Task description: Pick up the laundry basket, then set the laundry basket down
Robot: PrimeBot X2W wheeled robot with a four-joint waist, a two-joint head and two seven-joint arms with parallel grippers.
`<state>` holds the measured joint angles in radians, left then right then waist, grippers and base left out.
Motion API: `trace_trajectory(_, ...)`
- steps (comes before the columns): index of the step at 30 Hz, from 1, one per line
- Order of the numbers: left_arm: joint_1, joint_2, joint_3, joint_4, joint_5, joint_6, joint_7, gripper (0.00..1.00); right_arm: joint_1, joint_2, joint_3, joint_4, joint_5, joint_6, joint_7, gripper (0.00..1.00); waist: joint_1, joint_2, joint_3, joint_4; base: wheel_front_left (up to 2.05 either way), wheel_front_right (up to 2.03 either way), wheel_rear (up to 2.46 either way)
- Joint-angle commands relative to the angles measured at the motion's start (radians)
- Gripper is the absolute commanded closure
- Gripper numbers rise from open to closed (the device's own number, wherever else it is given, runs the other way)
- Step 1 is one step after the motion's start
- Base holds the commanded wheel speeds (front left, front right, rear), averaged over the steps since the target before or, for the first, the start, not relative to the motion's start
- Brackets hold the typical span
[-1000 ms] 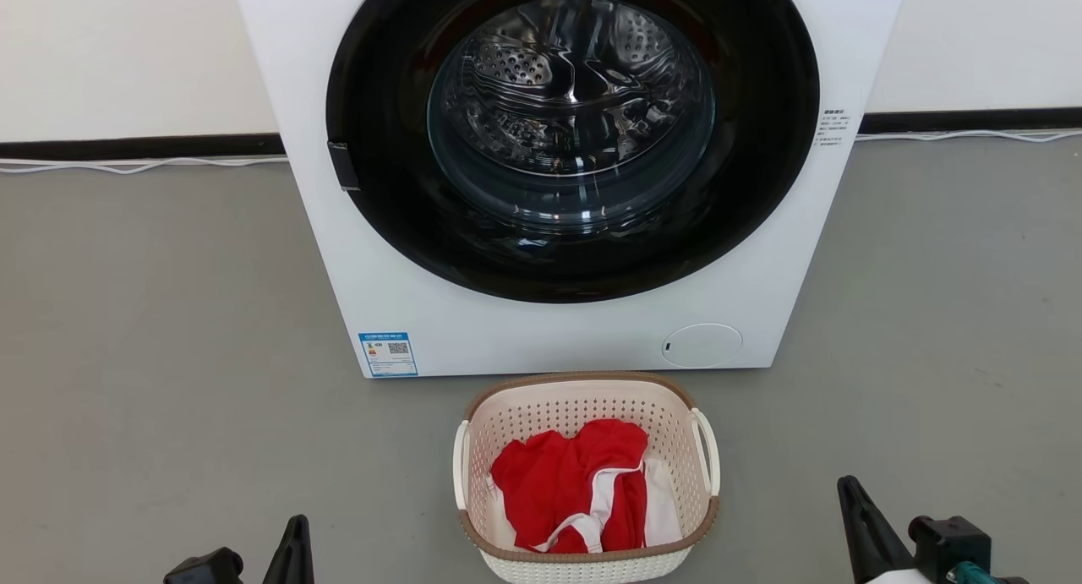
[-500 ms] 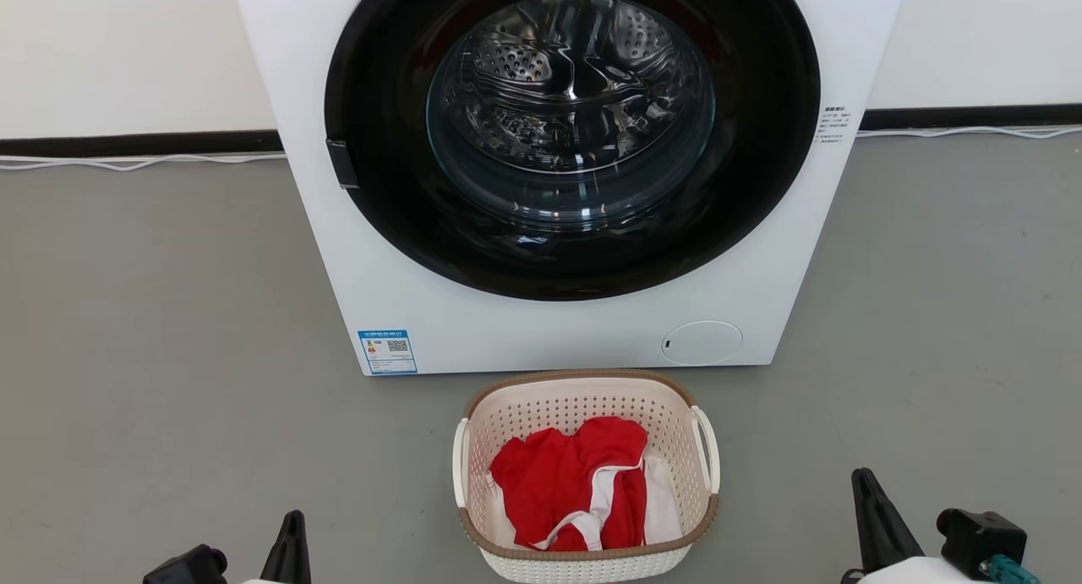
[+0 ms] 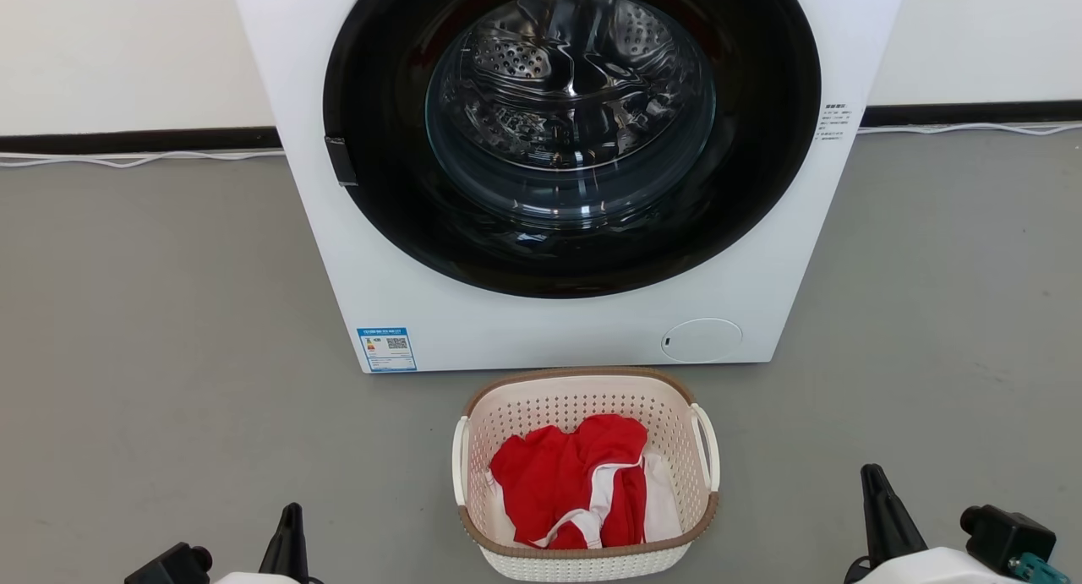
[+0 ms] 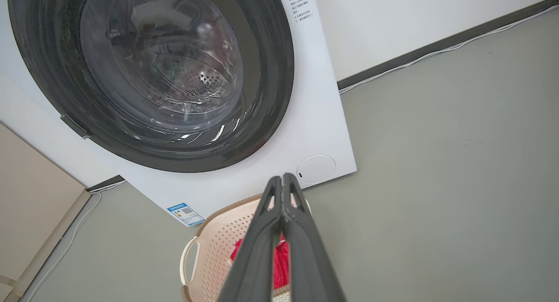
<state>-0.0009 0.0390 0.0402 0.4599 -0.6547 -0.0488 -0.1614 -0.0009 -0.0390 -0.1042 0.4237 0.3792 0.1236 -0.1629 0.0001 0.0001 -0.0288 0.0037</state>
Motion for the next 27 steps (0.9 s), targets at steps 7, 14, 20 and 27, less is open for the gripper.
trace_trajectory(7, -0.048, 0.010, 0.017, -0.044, -0.087, -0.017, 0.021, 1.00, -0.043, -0.007, 0.000, -0.045, 0.109, 0.002, 0.026, 1.00, -0.0001, -0.0001, 0.002, 0.000, 0.00, 0.00, 0.00)
trace_trajectory(14, -0.053, 0.010, 0.022, -0.058, -0.158, -0.022, 0.042, 1.00, -0.049, -0.008, -0.001, -0.056, 0.200, 0.003, 0.047, 1.00, -0.0001, -0.0001, 0.005, -0.001, 0.00, 0.00, 0.00)
trace_trajectory(20, -0.057, 0.010, 0.026, -0.069, -0.218, -0.027, 0.059, 1.00, -0.053, -0.008, -0.001, -0.065, 0.278, 0.003, 0.064, 1.00, -0.0001, -0.0001, 0.007, -0.001, 0.00, 0.00, 0.00)
trace_trajectory(27, -0.062, 0.011, 0.031, -0.083, -0.288, -0.032, 0.080, 1.00, -0.058, -0.008, -0.002, -0.076, 0.369, 0.003, 0.084, 1.00, -0.0001, -0.0001, 0.009, -0.001, 0.00, 0.00, 0.00)
